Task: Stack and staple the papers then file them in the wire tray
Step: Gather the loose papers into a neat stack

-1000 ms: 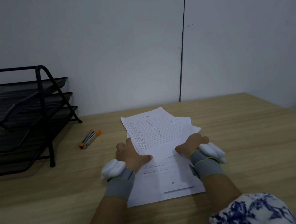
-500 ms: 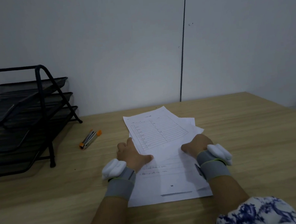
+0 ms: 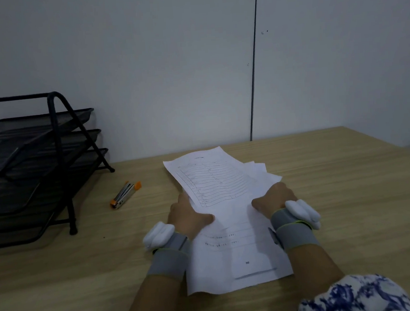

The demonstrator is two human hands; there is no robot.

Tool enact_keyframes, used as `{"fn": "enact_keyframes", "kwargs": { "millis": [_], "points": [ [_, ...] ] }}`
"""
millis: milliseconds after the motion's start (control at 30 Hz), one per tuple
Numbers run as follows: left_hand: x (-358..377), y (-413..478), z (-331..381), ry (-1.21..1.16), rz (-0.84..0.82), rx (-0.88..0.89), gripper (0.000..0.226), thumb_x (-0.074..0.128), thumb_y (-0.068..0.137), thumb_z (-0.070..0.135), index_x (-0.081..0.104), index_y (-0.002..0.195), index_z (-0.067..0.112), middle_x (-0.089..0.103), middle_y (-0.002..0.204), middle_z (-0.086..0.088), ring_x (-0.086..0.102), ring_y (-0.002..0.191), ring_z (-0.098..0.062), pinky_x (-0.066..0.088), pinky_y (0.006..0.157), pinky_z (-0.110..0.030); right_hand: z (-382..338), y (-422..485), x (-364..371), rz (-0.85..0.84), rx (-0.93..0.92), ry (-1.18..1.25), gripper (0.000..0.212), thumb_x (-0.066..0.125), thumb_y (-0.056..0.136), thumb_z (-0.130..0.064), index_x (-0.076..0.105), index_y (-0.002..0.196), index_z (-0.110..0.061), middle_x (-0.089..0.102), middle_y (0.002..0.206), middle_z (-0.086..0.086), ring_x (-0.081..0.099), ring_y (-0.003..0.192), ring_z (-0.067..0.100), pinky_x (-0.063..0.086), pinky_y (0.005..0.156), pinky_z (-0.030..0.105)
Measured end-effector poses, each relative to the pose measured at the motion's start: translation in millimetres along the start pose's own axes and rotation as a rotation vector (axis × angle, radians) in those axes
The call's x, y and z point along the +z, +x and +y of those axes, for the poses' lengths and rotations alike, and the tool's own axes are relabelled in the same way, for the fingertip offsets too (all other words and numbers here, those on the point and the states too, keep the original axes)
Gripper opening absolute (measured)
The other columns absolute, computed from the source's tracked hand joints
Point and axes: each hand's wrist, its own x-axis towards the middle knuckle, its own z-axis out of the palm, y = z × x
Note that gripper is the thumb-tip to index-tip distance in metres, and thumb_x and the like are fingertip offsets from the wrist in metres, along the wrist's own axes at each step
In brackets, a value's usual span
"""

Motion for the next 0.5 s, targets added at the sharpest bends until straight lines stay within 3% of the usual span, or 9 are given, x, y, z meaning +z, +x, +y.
{"fn": "enact_keyframes", "kwargs": {
  "millis": [67, 167, 267, 400, 500],
  "points": [
    [-1, -1, 2, -0.132, -0.004, -0.036, 0.067, 0.073, 0.069, 0.026, 0.046, 0.127, 0.006, 0.059, 0.125, -0.01, 0.058, 0.11, -0.027, 0.047, 0.088, -0.03, 2, -1, -1, -0.008, -0.046, 0.001, 0.026, 0.062, 0.075, -0.014, 0.043, 0.058, -0.012, 0.043, 0.054, 0.001, 0.039, 0.046, 0.013, 0.025, 0.039, 0.02],
    [-4, -4, 5, -0.395, -0.053, -0.091, 0.064, 0.071, 0.059, 0.033, 0.061, 0.115, 0.003, 0.066, 0.118, -0.012, 0.063, 0.105, -0.029, 0.049, 0.097, -0.043, 3, -4, -1, -0.031, -0.118, -0.032, 0.02, 0.058, 0.079, -0.014, 0.046, 0.063, -0.013, 0.042, 0.054, -0.003, 0.038, 0.047, 0.01, 0.027, 0.041, 0.02],
    [-6, -1, 3, -0.576, -0.077, -0.131, 0.034, 0.073, 0.075, 0.026, 0.066, 0.103, 0.008, 0.069, 0.113, -0.012, 0.066, 0.1, -0.028, 0.051, 0.096, -0.041, 5, -6, -1, -0.022, -0.169, -0.004, 0.034, 0.056, 0.081, -0.015, 0.036, 0.054, -0.019, 0.039, 0.055, -0.005, 0.035, 0.048, 0.008, 0.028, 0.043, 0.019],
    [-11, 1, -2, -0.795, -0.133, -0.199, 0.041, 0.066, 0.082, 0.012, 0.058, 0.121, 0.001, 0.065, 0.119, -0.018, 0.063, 0.102, -0.031, 0.052, 0.083, -0.036, 8, -7, -1, -0.02, -0.148, 0.042, 0.033, 0.057, 0.079, -0.015, 0.037, 0.054, -0.022, 0.044, 0.056, -0.006, 0.039, 0.049, 0.01, 0.031, 0.044, 0.019],
    [-17, 4, -4, -0.849, -0.122, -0.172, 0.043, 0.06, 0.085, 0.0, 0.051, 0.127, -0.003, 0.059, 0.128, -0.019, 0.059, 0.108, -0.032, 0.048, 0.087, -0.037, 9, -8, 0, -0.058, -0.142, 0.106, 0.023, 0.057, 0.077, -0.015, 0.044, 0.06, -0.02, 0.054, 0.064, -0.002, 0.044, 0.052, 0.012, 0.034, 0.047, 0.021]
  ]
}}
